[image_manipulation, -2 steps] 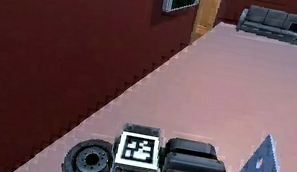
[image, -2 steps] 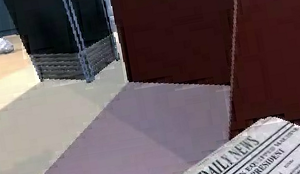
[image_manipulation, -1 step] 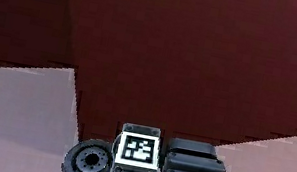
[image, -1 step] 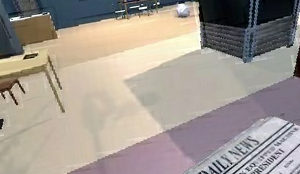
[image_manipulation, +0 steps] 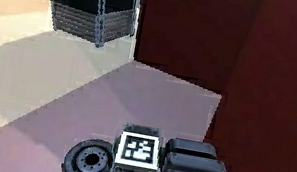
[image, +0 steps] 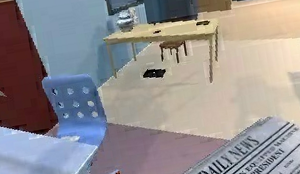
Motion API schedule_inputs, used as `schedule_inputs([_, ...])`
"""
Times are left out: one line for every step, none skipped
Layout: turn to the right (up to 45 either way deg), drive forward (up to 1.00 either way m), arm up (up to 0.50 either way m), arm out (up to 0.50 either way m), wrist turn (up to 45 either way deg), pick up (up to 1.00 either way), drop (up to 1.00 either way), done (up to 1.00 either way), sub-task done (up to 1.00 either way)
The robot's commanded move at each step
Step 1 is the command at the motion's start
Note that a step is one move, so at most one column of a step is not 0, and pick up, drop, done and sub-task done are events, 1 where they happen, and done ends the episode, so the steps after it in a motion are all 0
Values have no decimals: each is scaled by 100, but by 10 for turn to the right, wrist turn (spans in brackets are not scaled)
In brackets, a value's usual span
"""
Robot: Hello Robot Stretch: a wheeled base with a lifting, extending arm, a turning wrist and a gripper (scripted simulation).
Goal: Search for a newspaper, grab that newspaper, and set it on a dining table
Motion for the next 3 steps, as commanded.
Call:
schedule_inputs([-450, 0, 0, 0, 0, 0, 0, 0, 0])
schedule_inputs([-360, 0, 0, 0, 0, 0, 0, 0, 0])
schedule_inputs([0, 30, 0, 0, 0, 0, 0, 0, 0])
